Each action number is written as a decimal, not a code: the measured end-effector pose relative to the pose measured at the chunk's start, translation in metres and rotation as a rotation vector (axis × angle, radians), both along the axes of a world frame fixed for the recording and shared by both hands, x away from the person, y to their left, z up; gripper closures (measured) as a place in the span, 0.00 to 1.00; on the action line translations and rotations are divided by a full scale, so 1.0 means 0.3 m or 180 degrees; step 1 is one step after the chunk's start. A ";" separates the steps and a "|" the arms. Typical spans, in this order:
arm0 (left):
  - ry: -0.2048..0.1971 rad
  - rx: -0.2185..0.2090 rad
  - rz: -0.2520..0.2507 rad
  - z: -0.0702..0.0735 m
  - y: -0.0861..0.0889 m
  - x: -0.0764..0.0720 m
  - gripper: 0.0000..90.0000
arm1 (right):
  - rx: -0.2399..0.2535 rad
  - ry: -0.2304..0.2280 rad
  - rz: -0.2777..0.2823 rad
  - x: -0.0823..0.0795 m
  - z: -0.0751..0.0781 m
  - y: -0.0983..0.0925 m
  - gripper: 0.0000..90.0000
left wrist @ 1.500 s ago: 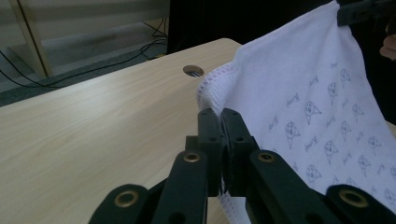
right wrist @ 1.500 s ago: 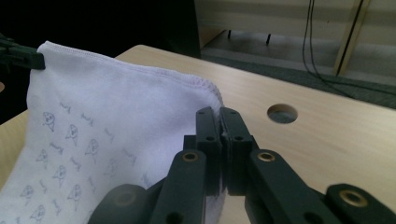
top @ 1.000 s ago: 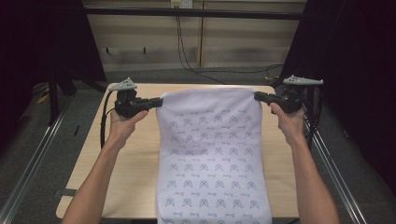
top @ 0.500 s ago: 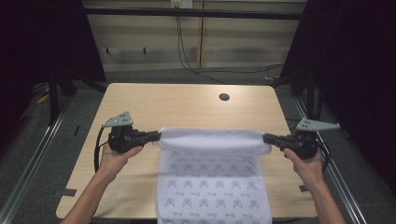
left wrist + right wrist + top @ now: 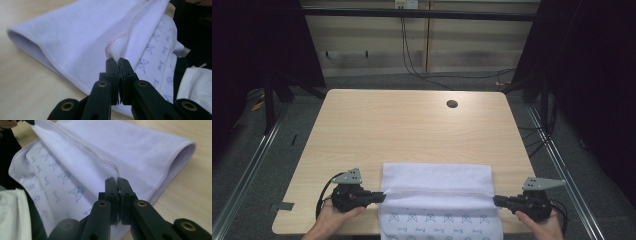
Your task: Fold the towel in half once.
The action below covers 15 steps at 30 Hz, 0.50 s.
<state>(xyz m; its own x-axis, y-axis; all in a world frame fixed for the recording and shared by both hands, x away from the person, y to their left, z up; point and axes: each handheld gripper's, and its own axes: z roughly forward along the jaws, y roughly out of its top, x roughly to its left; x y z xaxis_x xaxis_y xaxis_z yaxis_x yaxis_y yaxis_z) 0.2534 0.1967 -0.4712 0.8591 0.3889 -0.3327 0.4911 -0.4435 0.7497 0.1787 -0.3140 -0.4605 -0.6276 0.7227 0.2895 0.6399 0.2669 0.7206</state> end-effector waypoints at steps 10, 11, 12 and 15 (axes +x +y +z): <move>0.0143 0.0438 -0.0095 -0.076 -0.050 -0.005 0.98 | -0.0234 0.0309 -0.0018 0.026 -0.092 0.038 0.98; 0.0152 0.0472 -0.0100 -0.079 -0.051 -0.002 0.97 | -0.0271 0.0339 -0.0022 0.028 -0.097 0.042 0.98; 0.0168 0.0458 -0.0080 -0.082 -0.051 0.002 0.97 | -0.0306 0.0353 -0.0009 0.032 -0.105 0.047 0.98; 0.0270 0.0406 -0.0024 -0.090 -0.049 0.024 0.97 | -0.0308 0.0358 -0.0019 0.037 -0.105 0.049 0.98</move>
<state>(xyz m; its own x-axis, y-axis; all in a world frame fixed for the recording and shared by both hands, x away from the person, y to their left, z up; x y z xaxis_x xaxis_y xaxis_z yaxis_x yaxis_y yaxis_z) 0.2607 0.1821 -0.4981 0.8330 0.4263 -0.3526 0.5467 -0.5365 0.6429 0.1897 -0.2994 -0.4921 -0.5908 0.7543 0.2865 0.7169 0.3277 0.6154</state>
